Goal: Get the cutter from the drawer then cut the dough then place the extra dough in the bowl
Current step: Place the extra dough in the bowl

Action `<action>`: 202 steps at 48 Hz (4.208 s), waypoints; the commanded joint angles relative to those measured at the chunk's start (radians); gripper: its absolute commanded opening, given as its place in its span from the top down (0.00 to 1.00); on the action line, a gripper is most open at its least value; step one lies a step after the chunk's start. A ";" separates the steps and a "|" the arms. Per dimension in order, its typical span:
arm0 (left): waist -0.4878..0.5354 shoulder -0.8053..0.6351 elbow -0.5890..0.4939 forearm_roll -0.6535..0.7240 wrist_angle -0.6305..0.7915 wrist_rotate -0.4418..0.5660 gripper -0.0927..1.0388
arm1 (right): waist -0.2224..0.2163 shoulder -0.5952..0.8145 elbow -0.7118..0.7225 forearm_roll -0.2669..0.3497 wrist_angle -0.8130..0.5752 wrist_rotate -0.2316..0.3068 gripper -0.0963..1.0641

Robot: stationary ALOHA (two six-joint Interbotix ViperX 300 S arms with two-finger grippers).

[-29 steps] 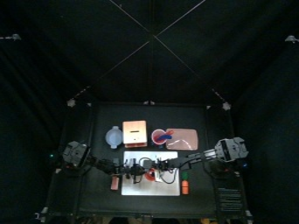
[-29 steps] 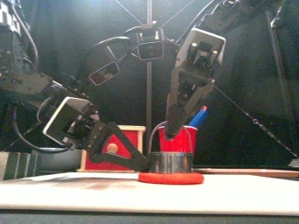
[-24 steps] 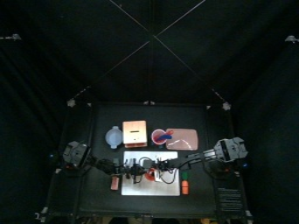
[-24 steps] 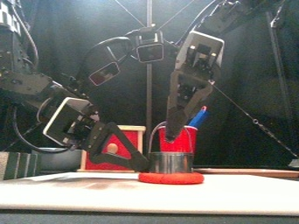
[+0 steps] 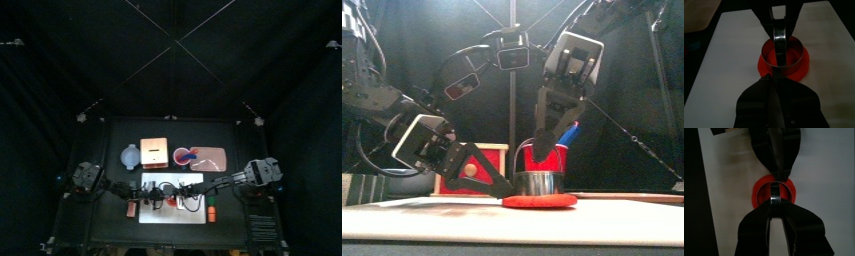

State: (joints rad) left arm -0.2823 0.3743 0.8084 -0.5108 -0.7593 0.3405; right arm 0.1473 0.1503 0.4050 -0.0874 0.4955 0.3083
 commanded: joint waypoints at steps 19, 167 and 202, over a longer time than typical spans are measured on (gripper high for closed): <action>-0.003 -0.006 -0.009 -0.008 0.014 -0.002 0.41 | -0.006 -0.160 -0.025 -0.028 0.023 0.002 0.46; 0.078 -0.117 -0.135 -0.183 0.437 0.003 0.19 | -0.054 -0.319 0.391 -0.040 -0.212 0.020 0.16; 0.097 -0.101 -0.137 -0.166 0.537 0.002 0.35 | -0.055 -0.319 0.387 -0.048 -0.212 0.020 0.16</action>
State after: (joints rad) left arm -0.1856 0.2807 0.6780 -0.6780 -0.2408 0.3467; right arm 0.0966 -0.1565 0.8130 -0.1350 0.2915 0.3267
